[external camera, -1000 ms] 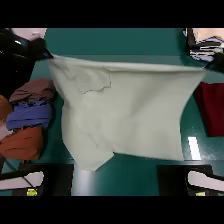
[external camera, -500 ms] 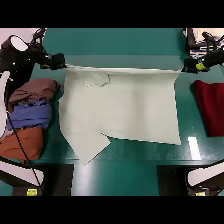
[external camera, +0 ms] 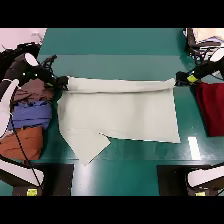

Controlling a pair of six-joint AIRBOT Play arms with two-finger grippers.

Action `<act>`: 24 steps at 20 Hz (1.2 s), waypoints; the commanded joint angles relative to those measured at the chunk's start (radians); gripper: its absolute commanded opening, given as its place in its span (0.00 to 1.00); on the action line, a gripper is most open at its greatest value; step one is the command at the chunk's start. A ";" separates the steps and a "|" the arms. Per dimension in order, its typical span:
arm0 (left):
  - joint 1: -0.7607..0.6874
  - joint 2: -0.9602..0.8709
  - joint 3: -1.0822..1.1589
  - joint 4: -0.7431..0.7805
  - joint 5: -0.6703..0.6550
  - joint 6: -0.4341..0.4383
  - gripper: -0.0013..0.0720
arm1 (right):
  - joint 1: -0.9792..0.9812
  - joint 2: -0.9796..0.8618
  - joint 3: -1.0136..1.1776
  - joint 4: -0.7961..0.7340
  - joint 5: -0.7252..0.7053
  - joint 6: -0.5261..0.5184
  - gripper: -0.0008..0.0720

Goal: Fold the shirts.

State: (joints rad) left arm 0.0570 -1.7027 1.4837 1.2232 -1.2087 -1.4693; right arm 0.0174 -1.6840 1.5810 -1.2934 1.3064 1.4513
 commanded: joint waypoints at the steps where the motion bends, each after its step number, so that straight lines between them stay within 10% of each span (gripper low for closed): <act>1: 0.000 0.016 -0.045 -0.002 -0.047 -0.016 0.70 | -0.002 0.069 -0.113 0.048 -0.019 0.006 0.49; 14: 0.000 0.881 -0.916 -0.025 -0.095 -0.142 0.70 | -0.103 0.572 -0.465 0.046 -0.031 -0.003 0.52; 24: 0.000 0.949 -1.187 -0.173 0.108 -0.154 0.70 | -0.050 0.583 -0.466 0.072 0.014 -0.002 0.51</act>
State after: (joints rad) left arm 0.0570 -0.7631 0.3584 1.0763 -1.1641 -1.6211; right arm -0.0433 -1.1057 1.1172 -1.2293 1.3060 1.4487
